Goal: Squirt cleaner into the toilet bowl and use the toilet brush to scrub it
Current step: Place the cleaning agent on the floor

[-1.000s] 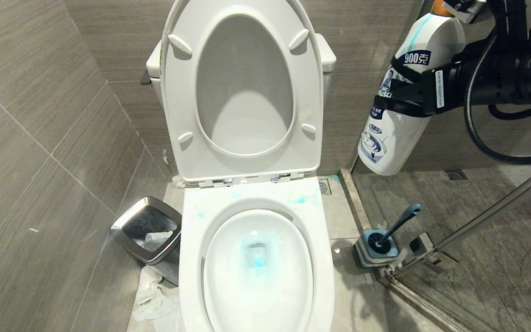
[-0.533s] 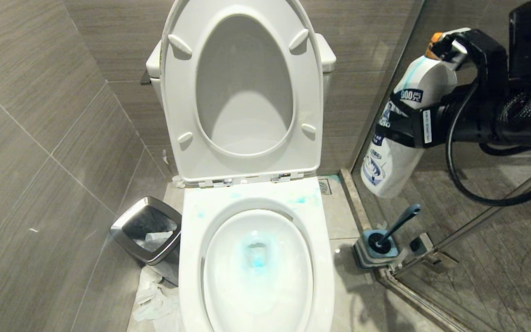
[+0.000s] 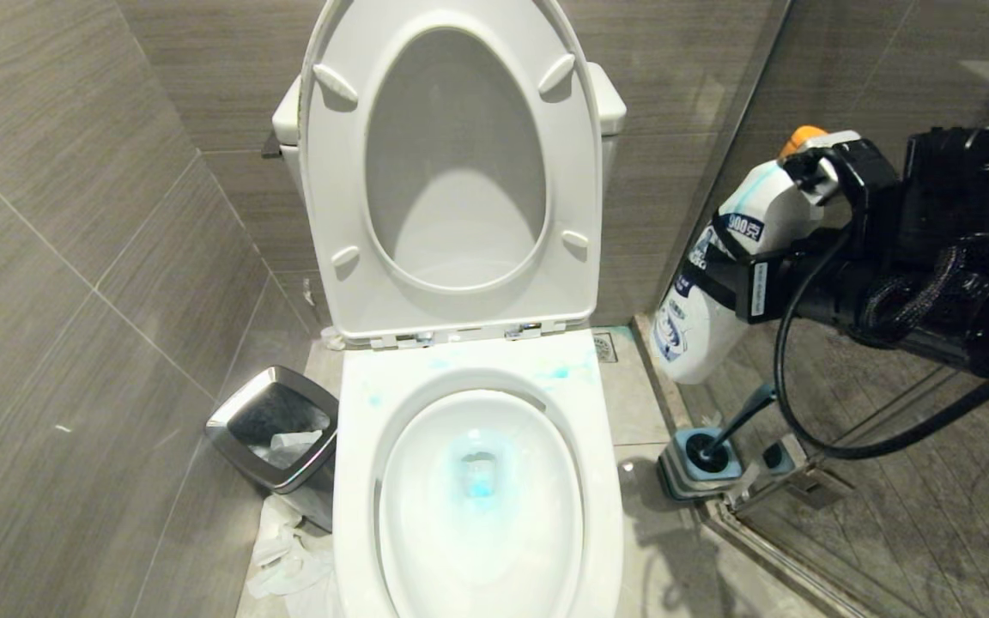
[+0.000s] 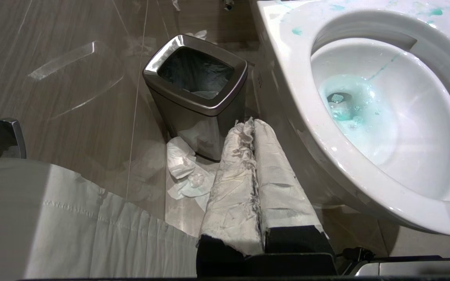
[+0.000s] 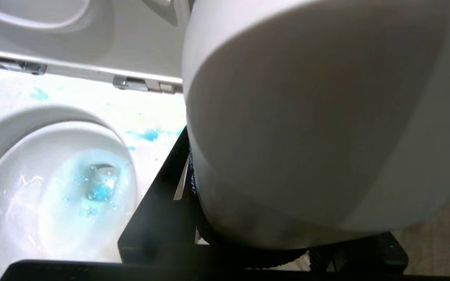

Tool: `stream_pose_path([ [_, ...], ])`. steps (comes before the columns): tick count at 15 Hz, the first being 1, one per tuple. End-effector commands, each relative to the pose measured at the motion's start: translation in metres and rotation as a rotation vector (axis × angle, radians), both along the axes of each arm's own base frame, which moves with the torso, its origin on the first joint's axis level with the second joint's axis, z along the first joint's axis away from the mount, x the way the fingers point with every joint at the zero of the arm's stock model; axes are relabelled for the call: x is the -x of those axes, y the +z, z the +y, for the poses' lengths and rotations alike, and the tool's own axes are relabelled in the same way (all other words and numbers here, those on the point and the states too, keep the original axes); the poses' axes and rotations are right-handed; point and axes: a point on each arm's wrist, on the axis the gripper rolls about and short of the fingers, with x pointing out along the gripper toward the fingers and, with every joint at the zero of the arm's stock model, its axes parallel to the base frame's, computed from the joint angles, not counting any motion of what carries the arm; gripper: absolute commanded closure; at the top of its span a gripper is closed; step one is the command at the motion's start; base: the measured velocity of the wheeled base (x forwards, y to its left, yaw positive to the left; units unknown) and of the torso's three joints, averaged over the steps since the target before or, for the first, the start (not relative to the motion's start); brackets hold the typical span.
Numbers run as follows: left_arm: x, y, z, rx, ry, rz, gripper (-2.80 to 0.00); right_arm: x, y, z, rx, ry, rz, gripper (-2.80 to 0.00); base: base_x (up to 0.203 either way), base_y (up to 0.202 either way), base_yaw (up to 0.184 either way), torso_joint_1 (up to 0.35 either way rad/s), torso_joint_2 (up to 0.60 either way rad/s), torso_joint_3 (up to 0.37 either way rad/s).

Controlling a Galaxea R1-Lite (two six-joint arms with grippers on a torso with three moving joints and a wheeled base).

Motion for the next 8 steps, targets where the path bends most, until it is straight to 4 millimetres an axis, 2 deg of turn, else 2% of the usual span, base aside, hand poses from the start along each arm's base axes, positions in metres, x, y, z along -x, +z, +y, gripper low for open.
stream_pose_path([
  [1, 0.000, 0.000, 0.000, 0.000, 0.001, 0.002, 0.00, -0.006, -0.026, 0.005, 0.013, -0.001, 0.053, 0.00, 0.000, 0.000, 0.000, 0.000, 0.00, 0.000],
  [4, 0.000, 0.000, 0.000, 0.000, 0.001, 0.002, 0.00, -0.017, -0.050, 0.001, 0.028, -0.075, 0.071, 0.00, 0.000, 0.000, 0.000, 0.000, 0.00, 0.000],
  [8, 0.000, 0.000, 0.000, 0.000, 0.001, 0.002, 0.00, -0.033, -0.069, -0.007, 0.054, -0.115, 0.122, 0.00, 0.000, 0.000, 0.000, 0.000, 0.00, 0.000],
])
